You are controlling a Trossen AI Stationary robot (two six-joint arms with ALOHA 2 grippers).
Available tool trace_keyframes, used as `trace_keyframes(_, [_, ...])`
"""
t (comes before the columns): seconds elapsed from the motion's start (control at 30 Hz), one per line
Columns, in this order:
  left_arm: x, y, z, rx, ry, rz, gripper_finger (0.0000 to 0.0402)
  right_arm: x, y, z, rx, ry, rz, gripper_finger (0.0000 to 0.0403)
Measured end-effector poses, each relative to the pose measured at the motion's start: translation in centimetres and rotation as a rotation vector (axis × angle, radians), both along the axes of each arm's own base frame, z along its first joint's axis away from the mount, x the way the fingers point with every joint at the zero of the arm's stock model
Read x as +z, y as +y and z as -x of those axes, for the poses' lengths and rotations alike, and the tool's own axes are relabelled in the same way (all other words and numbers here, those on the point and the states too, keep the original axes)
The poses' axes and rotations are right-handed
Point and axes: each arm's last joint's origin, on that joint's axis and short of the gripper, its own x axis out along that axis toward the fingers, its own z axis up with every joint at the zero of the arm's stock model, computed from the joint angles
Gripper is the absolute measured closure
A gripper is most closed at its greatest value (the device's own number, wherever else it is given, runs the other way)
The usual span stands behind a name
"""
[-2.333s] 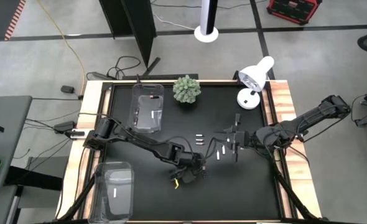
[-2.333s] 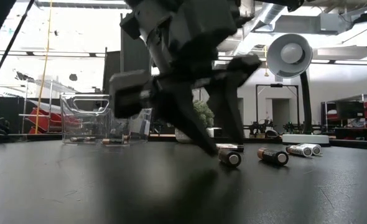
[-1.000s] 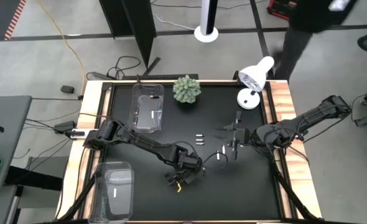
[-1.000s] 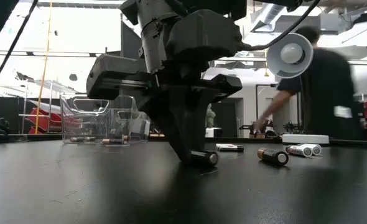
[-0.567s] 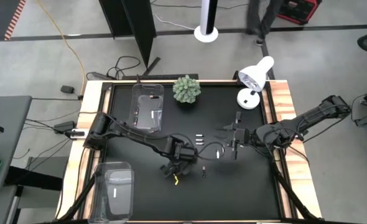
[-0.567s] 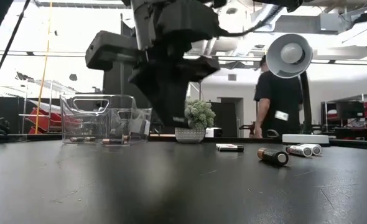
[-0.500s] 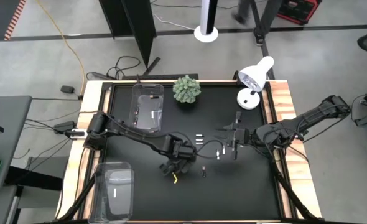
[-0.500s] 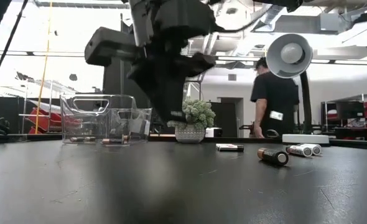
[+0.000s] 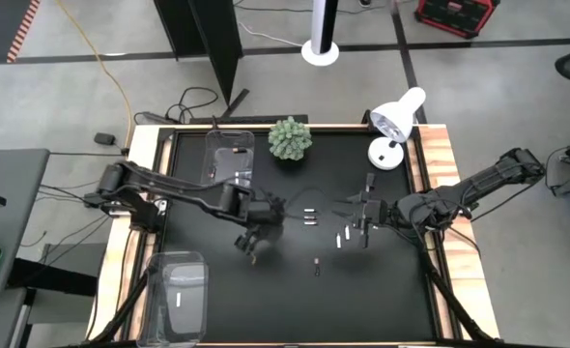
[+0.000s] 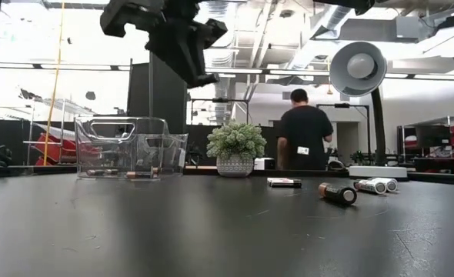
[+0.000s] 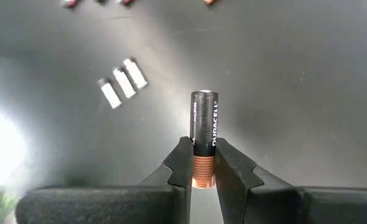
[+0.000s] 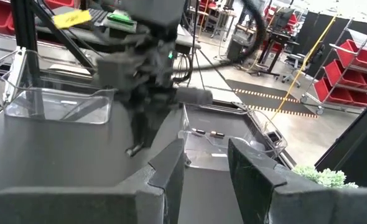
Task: Sort batteries
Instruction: Put the copper and black battery into the top transparent bin
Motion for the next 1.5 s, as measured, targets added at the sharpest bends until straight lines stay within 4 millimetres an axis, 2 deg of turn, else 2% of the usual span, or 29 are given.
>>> trace_keyframes(0.33, [5.4,2.6,4.2,0.180,-0.158,-0.116,0.0365,0.0,0.0,0.0,0.000,0.001,0.000,0.0259])
trace_keyframes(0.47, [7.6,3.5,6.1,0.226,-0.243,-0.103,0.0365,0.0,0.0,0.0,0.000,0.002,0.001,0.0259])
trace_keyframes(0.73, [11.1,3.4,8.9,0.065,-0.393,0.040,0.0365,-0.1,0.0,0.0,0.000,0.007,0.003,0.0259])
trace_keyframes(0.93, [11.5,3.5,9.5,0.093,-0.410,0.051,0.0365,-0.1,0.0,0.0,-0.001,0.007,0.003,0.0259])
trace_keyframes(1.07, [11.1,4.5,9.9,0.275,-0.373,-0.074,0.0365,-0.1,0.0,0.0,-0.001,0.007,0.003,0.0259])
trace_keyframes(1.33, [9.8,10.7,11.2,0.629,-0.232,-0.112,0.0365,0.0,0.0,0.0,-0.001,0.004,0.002,0.0259])
trace_keyframes(1.5, [8.2,14.7,11.1,0.662,-0.117,-0.077,0.0365,0.0,0.0,0.0,-0.001,0.003,0.001,0.0259])
